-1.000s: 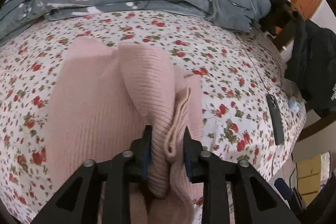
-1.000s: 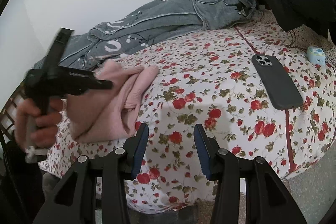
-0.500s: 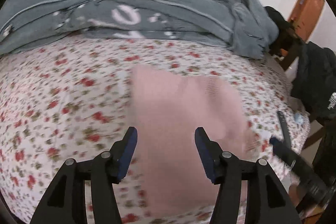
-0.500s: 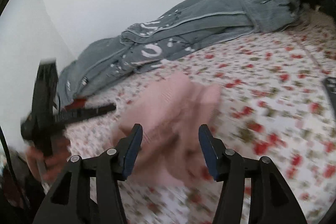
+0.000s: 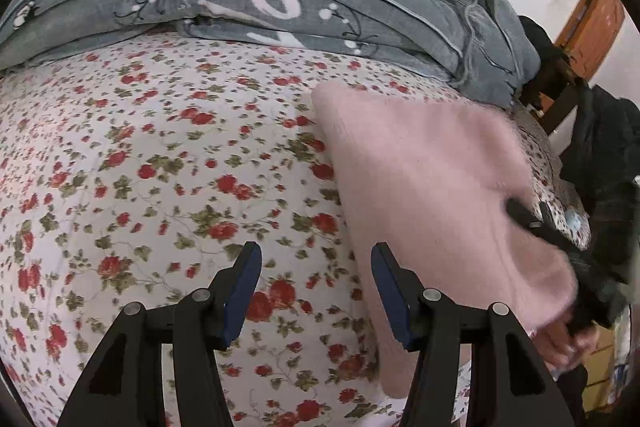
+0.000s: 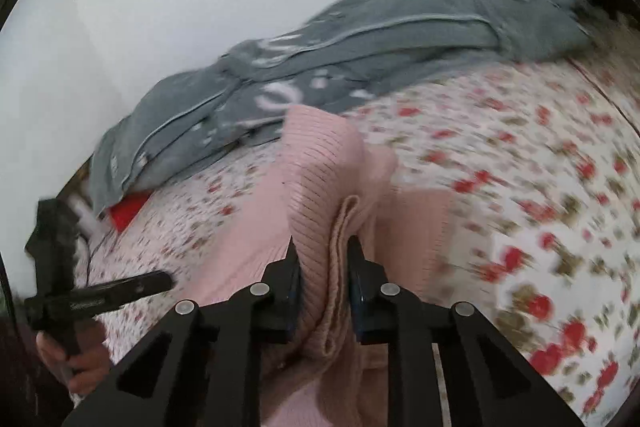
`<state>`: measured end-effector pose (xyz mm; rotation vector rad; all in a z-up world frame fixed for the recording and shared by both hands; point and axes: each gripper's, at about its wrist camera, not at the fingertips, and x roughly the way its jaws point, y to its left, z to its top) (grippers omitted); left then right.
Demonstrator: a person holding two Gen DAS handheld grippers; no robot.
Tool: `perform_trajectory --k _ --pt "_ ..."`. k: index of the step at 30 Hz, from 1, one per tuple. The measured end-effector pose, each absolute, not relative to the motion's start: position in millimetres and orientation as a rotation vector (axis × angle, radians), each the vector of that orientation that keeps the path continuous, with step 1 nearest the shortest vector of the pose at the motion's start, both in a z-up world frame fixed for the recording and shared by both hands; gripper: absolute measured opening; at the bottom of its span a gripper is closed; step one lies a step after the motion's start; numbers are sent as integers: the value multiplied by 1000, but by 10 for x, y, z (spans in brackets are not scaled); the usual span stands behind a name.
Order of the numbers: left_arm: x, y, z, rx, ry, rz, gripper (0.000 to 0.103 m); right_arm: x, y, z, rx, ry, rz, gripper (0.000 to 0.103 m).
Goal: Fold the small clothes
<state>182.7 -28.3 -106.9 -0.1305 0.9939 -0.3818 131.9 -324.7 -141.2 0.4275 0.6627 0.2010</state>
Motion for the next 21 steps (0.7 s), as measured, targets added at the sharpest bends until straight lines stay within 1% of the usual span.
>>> perform_trajectory --k 2,3,4,6,12,14,16,17,19,20,21 --pt "1816 -352 -1095 -128 1001 -397 55 1406 -3329 -1613 447 729 181 22" --pt "1808 -379 -1103 -127 1005 -401 55 1421 -3366 -1657 472 739 195 27" --pt "1796 -407 -1110 -125 1009 -406 55 1409 -3401 -1658 496 739 211 30" --pt "1763 -434 -1113 -121 1009 -415 55 1341 -3455 -1551 496 740 191 43" --pt "1709 -395 -1134 -154 1015 -410 56 939 -3367 -1081 426 645 197 46" --pt "1684 -401 -1132 -162 1018 -414 56 862 -3218 -1004 412 640 240 49" --pt "1639 -407 -1119 -156 1017 -418 56 836 -3062 -1018 386 664 251 49" --pt "1617 -406 -1111 -152 1016 -422 56 852 -2970 -1065 357 686 226 49" --pt "1564 -395 -1090 -144 1014 -428 56 902 -2866 -1227 294 738 150 29" --pt "1538 -384 -1080 -140 1011 -429 56 909 -2857 -1297 284 760 142 13" --pt "1514 -370 -1071 -136 1009 -429 56 874 -2873 -1340 289 760 152 12"
